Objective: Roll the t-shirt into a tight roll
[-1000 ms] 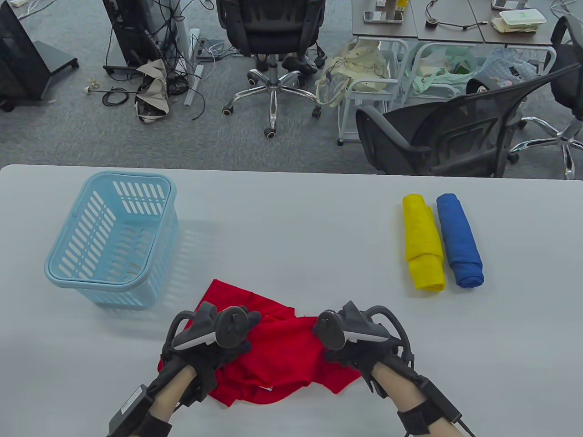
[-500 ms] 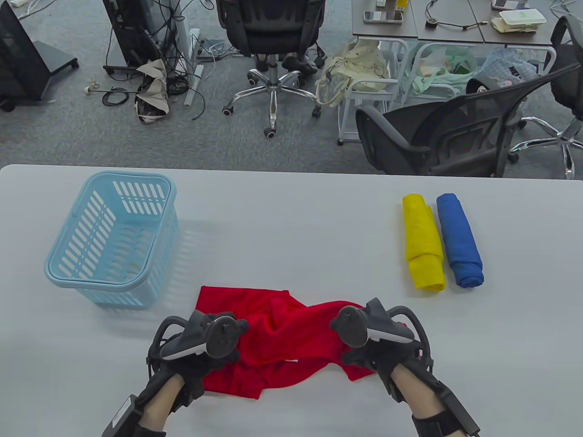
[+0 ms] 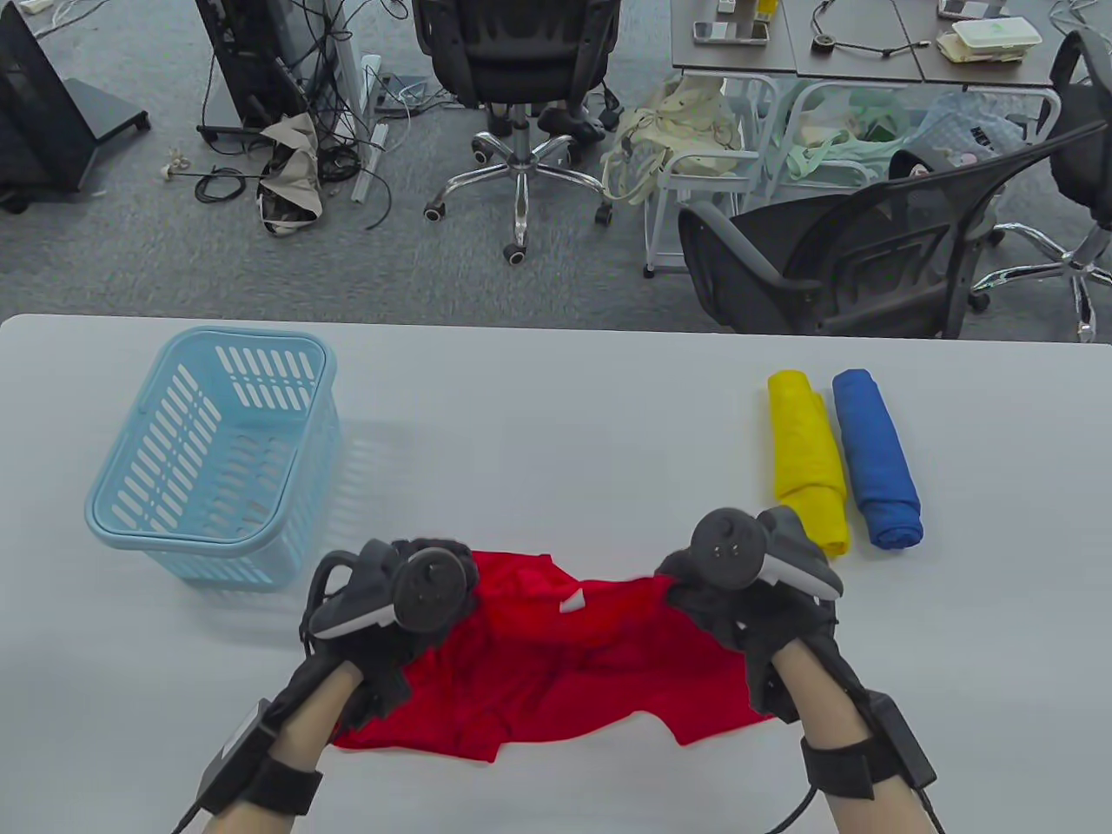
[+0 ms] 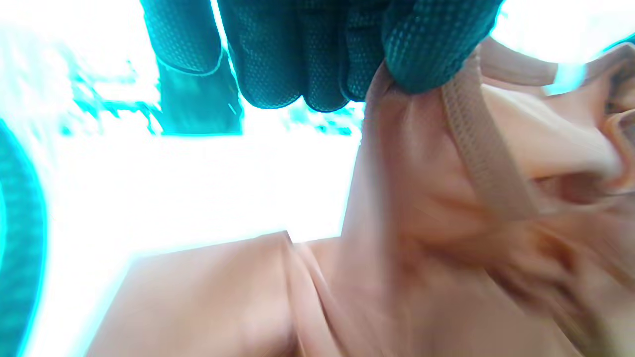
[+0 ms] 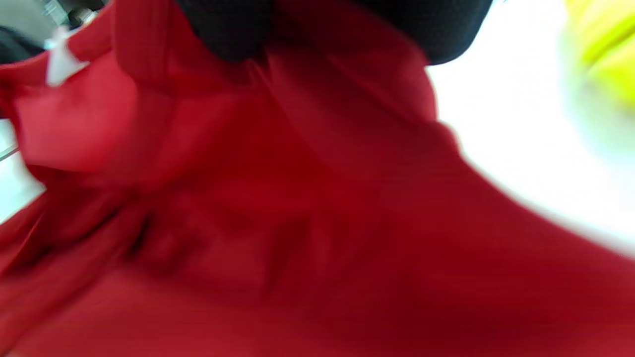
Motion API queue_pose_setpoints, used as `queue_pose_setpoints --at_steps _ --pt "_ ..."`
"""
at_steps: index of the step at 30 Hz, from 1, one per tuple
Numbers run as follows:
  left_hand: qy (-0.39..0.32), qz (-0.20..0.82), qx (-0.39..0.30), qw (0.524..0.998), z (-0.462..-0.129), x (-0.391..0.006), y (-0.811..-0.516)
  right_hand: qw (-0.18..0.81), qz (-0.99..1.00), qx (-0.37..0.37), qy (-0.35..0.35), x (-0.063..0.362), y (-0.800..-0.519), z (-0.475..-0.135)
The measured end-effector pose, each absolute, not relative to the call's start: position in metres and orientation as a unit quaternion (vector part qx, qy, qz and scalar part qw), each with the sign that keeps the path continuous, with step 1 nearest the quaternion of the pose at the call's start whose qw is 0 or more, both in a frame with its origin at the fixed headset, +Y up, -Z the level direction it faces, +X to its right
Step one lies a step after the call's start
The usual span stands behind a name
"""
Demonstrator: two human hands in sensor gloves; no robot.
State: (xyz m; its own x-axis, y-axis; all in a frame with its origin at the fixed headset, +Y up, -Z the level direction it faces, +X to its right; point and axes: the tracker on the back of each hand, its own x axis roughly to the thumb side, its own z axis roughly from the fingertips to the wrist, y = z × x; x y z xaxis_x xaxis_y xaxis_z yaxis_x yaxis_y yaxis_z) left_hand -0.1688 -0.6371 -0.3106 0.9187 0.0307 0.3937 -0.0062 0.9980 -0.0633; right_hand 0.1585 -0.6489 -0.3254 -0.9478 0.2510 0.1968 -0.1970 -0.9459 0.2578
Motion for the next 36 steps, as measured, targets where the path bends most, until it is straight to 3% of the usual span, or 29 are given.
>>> queue_pose_setpoints --at_steps 2,4,5,7,10,12,15,18,20,23,26,29,31,34,36 --pt "-0.125 -0.028 0.038 0.991 -0.333 -0.162 -0.610 0.121 0.991 0.032 0.042 0.164 -0.625 -0.340" --pt "-0.009 -0.050 0.127 0.991 -0.355 -0.153 -0.599 0.167 0.985 -0.010 0.036 0.166 -0.613 -0.352" --pt "-0.031 -0.057 0.110 0.992 -0.368 -0.148 -0.601 0.162 0.986 -0.022 0.031 0.166 -0.609 -0.351" --pt "-0.045 -0.066 -0.006 0.997 -0.368 -0.138 -0.615 0.127 0.991 -0.025 0.021 0.163 -0.611 -0.341" --pt "-0.097 -0.076 -0.030 0.992 -0.353 -0.129 -0.659 0.071 0.997 0.019 0.026 0.158 -0.635 -0.321" --pt "-0.113 -0.088 -0.086 0.986 -0.345 -0.127 -0.689 0.100 0.988 0.079 0.085 0.151 -0.660 -0.310" --pt "-0.124 -0.088 -0.203 0.967 -0.335 -0.129 -0.729 0.154 0.946 0.168 0.232 0.134 -0.709 -0.296" --pt "-0.127 -0.093 -0.317 0.935 -0.336 -0.135 -0.750 0.068 0.936 0.156 0.308 0.125 -0.747 -0.293" --pt "-0.117 -0.129 -0.318 0.932 -0.346 -0.140 -0.751 -0.010 0.944 0.133 0.300 0.128 -0.754 -0.303" --pt "-0.032 -0.260 -0.250 0.932 -0.375 -0.155 -0.751 -0.035 0.956 0.018 0.290 0.147 -0.758 -0.335" --pt "0.023 -0.294 -0.184 0.937 -0.379 -0.159 -0.740 0.006 0.956 0.018 0.294 0.150 -0.754 -0.336" --pt "-0.026 -0.246 -0.097 0.964 -0.354 -0.143 -0.729 -0.022 0.969 0.053 0.239 0.133 -0.743 -0.322" --pt "-0.075 -0.188 -0.116 0.972 -0.339 -0.132 -0.728 -0.001 0.968 0.097 0.231 0.116 -0.738 -0.313" --pt "-0.101 -0.080 -0.249 0.960 -0.333 -0.126 -0.745 0.066 0.928 0.232 0.285 0.083 -0.745 -0.302" --pt "-0.099 -0.107 -0.284 0.948 -0.335 -0.126 -0.756 0.069 0.918 0.240 0.309 0.071 -0.753 -0.296"
